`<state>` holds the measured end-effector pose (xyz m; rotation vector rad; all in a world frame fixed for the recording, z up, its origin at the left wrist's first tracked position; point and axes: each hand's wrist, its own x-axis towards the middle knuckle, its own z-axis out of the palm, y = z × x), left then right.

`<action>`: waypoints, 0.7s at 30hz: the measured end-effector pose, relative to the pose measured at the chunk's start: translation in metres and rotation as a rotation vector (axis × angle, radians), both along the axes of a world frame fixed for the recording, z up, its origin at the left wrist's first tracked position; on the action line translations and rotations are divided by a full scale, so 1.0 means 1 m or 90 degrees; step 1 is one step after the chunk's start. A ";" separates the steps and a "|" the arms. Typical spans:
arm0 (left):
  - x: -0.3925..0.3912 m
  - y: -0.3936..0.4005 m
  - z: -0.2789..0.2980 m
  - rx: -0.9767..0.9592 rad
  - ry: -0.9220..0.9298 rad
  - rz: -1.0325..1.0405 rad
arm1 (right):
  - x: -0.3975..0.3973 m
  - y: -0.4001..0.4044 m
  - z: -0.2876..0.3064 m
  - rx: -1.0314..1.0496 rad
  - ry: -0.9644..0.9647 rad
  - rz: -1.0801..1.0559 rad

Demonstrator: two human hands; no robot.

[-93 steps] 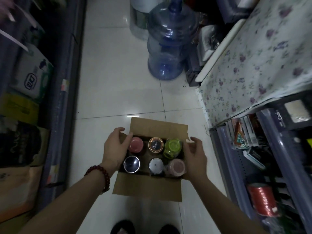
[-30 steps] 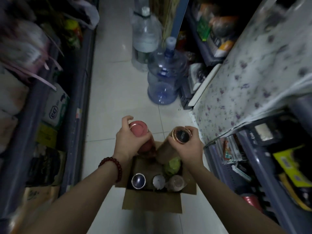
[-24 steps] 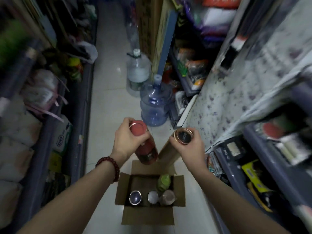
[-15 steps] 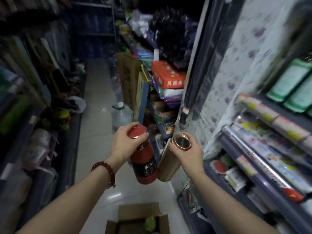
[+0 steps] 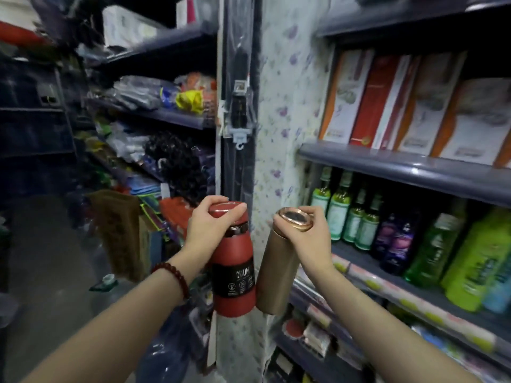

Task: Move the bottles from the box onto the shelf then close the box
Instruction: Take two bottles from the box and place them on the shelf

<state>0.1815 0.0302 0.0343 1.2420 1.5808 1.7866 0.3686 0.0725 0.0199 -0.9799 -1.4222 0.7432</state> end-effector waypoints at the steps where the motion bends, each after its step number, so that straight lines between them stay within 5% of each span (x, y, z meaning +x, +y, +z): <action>1: 0.008 0.006 0.010 0.008 0.003 -0.022 | 0.007 0.000 0.009 -0.001 0.007 -0.018; 21: 0.204 0.105 0.242 0.226 -0.019 -0.292 | 0.193 0.017 0.255 0.174 -0.013 -0.237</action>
